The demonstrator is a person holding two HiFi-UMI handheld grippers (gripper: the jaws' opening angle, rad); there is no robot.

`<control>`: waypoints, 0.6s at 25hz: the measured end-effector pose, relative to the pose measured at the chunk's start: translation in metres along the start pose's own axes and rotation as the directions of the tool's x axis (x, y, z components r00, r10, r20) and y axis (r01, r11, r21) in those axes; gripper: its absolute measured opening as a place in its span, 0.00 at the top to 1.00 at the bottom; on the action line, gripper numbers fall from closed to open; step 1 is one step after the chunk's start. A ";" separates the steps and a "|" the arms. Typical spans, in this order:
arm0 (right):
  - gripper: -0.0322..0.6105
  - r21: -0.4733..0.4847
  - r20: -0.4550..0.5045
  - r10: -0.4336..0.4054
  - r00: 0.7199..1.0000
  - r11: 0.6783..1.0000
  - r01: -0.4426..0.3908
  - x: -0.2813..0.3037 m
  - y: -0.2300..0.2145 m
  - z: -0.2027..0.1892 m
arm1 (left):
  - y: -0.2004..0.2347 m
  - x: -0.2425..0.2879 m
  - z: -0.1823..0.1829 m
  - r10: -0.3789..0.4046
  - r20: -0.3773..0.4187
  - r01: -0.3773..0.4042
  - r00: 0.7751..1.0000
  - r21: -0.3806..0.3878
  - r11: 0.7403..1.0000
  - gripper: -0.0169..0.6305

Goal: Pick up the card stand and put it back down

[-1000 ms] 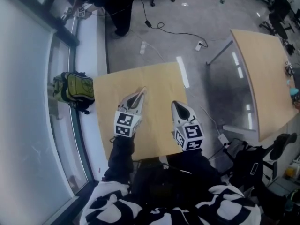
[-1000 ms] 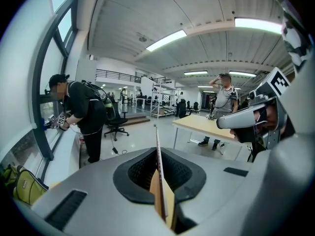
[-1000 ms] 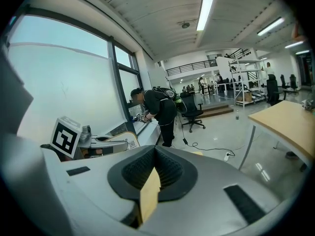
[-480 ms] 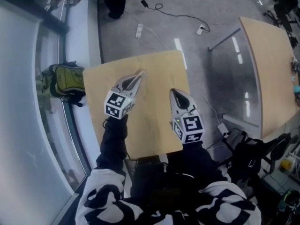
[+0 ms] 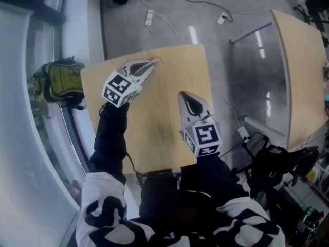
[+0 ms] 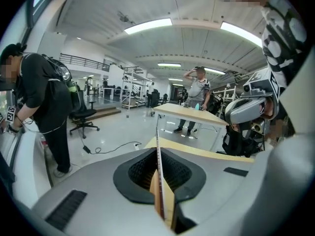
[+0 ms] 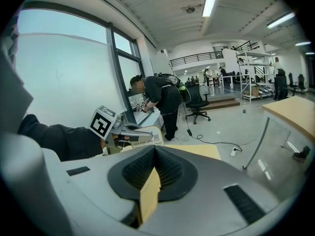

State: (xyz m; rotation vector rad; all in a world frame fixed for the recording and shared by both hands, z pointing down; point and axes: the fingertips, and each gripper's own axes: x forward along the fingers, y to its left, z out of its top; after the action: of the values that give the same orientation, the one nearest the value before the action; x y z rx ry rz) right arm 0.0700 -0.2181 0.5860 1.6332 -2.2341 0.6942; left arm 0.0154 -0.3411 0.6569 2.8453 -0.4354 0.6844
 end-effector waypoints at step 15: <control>0.92 0.017 -0.058 0.023 0.998 1.000 -0.022 0.029 0.011 -0.023 | 0.006 0.038 -0.020 -0.322 -0.090 0.330 0.942 0.103 0.938 0.94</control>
State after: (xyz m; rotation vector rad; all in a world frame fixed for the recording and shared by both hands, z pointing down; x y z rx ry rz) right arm 0.0488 -0.2270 0.6175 1.5770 -2.2146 0.7586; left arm 0.0379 -0.3512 0.6928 2.8860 0.0939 0.7624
